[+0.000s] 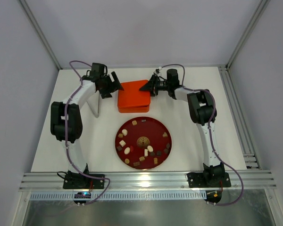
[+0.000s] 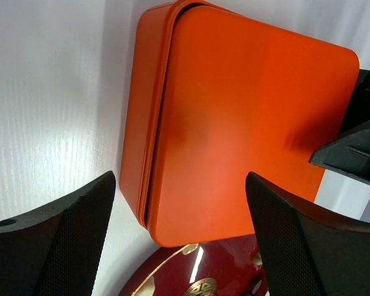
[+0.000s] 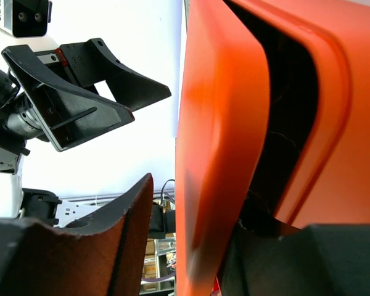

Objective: Pack the chocolate

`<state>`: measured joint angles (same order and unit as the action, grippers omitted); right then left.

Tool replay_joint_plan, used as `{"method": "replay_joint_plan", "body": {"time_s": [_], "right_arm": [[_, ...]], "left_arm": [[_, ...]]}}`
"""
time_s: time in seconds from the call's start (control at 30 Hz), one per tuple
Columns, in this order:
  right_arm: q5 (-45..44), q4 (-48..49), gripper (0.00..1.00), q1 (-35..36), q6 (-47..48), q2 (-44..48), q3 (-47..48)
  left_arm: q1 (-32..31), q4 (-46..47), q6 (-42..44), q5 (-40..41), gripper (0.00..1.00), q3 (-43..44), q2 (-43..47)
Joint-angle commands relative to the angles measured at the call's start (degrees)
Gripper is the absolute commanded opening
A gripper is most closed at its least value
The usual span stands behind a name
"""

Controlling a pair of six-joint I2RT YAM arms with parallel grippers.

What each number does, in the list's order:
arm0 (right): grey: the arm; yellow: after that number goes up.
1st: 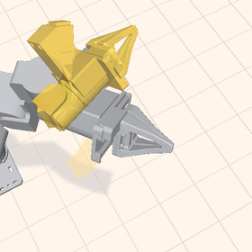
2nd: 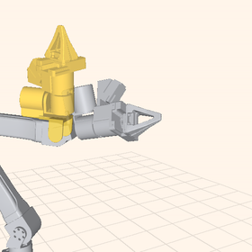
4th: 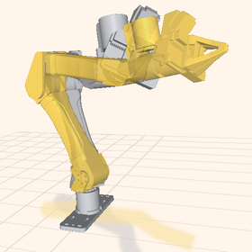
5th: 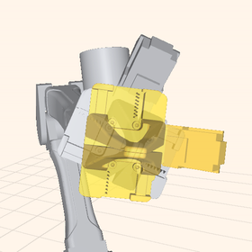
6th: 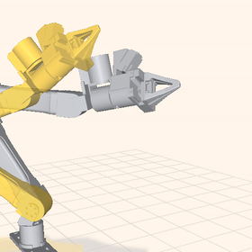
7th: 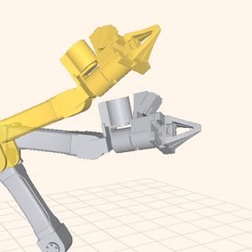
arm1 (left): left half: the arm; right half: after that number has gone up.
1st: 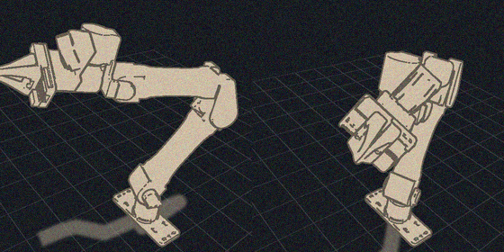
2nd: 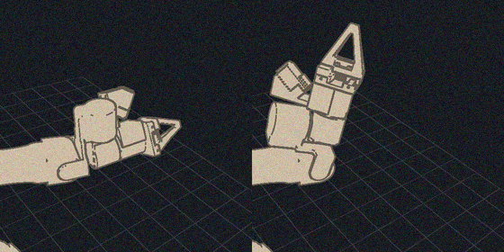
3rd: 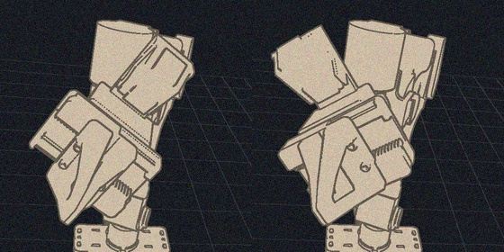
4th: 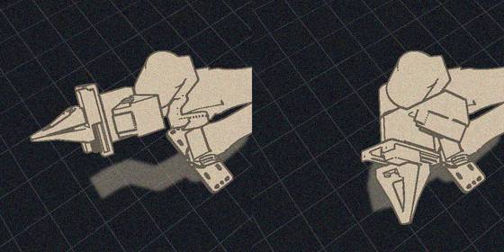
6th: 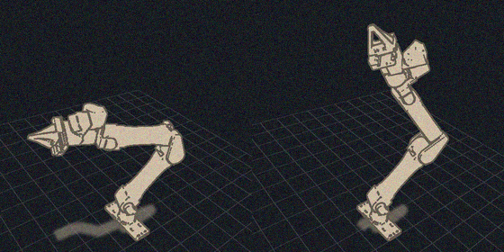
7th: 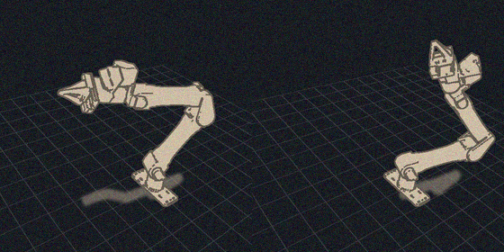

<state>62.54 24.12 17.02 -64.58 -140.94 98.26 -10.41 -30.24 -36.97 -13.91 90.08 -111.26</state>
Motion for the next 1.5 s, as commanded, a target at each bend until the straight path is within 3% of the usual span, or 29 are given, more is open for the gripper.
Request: {"method": "replay_joint_plan", "body": {"time_s": [0.0,0.3,0.87,1.47], "right_arm": [[-0.14,-0.82,0.45,-0.67,2.44,4.18,1.50],[-1.02,-3.90,0.48,-1.99,5.25,5.85,0.18],[-7.52,-20.59,0.50,-2.16,19.22,9.19,0.09],[-10.07,-25.17,0.60,-2.43,22.83,11.57,-1.23]], "left_arm": [[-0.22,1.67,1.02,0.38,0.84,-0.17,-0.45],[-0.13,1.59,1.20,0.29,0.84,0.09,-1.06],[-0.66,1.41,1.46,0.11,0.84,-0.08,-2.29],[-1.27,0.80,1.38,0.46,0.84,-0.08,-3.43]]}}
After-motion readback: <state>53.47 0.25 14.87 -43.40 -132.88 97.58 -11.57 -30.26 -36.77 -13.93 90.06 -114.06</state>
